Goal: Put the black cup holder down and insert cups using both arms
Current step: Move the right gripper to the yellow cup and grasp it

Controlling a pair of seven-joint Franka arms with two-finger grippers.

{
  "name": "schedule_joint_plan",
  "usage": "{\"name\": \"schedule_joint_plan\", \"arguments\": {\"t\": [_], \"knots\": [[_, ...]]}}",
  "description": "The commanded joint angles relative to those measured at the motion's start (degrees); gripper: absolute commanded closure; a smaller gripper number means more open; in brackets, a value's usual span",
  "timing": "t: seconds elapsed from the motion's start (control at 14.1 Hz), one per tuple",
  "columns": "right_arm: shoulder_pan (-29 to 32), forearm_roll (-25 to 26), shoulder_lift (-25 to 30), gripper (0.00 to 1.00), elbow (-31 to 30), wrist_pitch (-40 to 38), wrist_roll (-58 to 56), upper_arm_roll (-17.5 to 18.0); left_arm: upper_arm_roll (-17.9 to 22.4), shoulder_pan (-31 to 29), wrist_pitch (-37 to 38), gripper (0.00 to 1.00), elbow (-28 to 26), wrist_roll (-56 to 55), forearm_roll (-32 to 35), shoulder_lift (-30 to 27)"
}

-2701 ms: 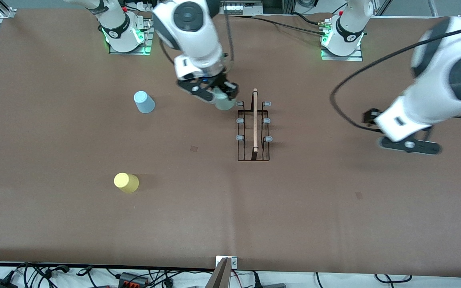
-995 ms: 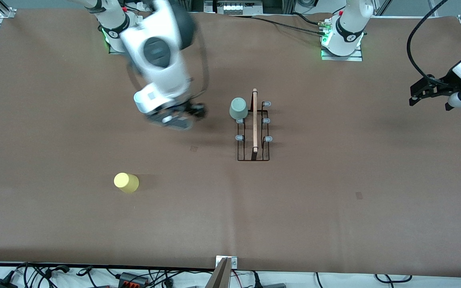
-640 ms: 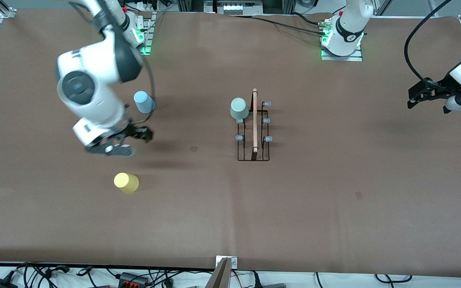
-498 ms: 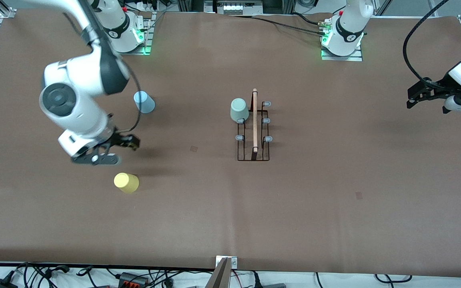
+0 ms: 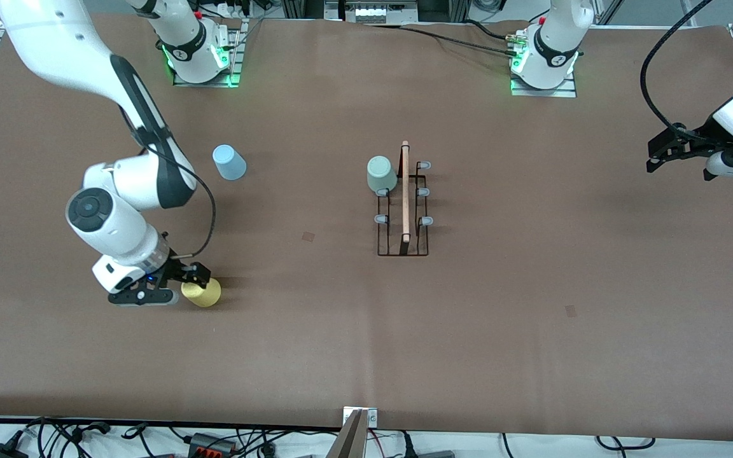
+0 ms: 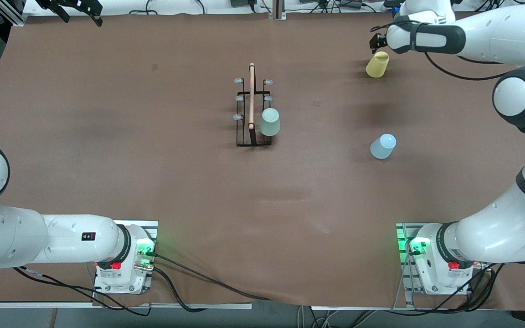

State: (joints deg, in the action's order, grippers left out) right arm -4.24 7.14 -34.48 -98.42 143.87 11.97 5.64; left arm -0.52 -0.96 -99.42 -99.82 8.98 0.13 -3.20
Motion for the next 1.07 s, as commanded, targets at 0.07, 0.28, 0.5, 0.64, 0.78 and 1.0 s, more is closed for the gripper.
{"name": "schedule_joint_plan", "arguments": {"t": [0.07, 0.28, 0.5, 0.64, 0.78, 1.0], "knots": [[0.02, 0.77, -1.47, 0.0, 0.6, 2.2, -0.28, -0.02, -0.01, 0.26, 0.19, 0.0, 1.03, -0.19, 0.4, 0.39], [-0.06, 0.68, -3.05, 0.0, 0.16, 2.12, 0.07, 0.07, -0.01, 0.17, 0.28, 0.0, 1.03, -0.11, 0.4, 0.39], [0.11, 0.68, -2.88, 0.46, -0.55, 1.77, -0.63, -0.02, -0.01, 0.17, 0.28, 0.0, 1.03, -0.11, 0.4, 0.39], [-0.15, 0.77, -1.57, 0.88, -0.46, 1.33, -0.98, 0.07, -0.01, 0.17, 0.28, 0.0, 1.03, -0.11, 0.4, 0.39], [-1.46, 0.85, 2.9, 0.92, -0.46, -4.96, 0.23, 0.85, -0.01, 0.17, 0.37, 0.0, 1.03, -0.02, 0.4, 0.39], [-9.44, 0.85, 9.24, 0.91, 1.9, -16.65, 11.97, 1.12, -0.01, 0.17, 0.37, 0.0, 1.03, -0.02, 0.4, 0.39]]}}
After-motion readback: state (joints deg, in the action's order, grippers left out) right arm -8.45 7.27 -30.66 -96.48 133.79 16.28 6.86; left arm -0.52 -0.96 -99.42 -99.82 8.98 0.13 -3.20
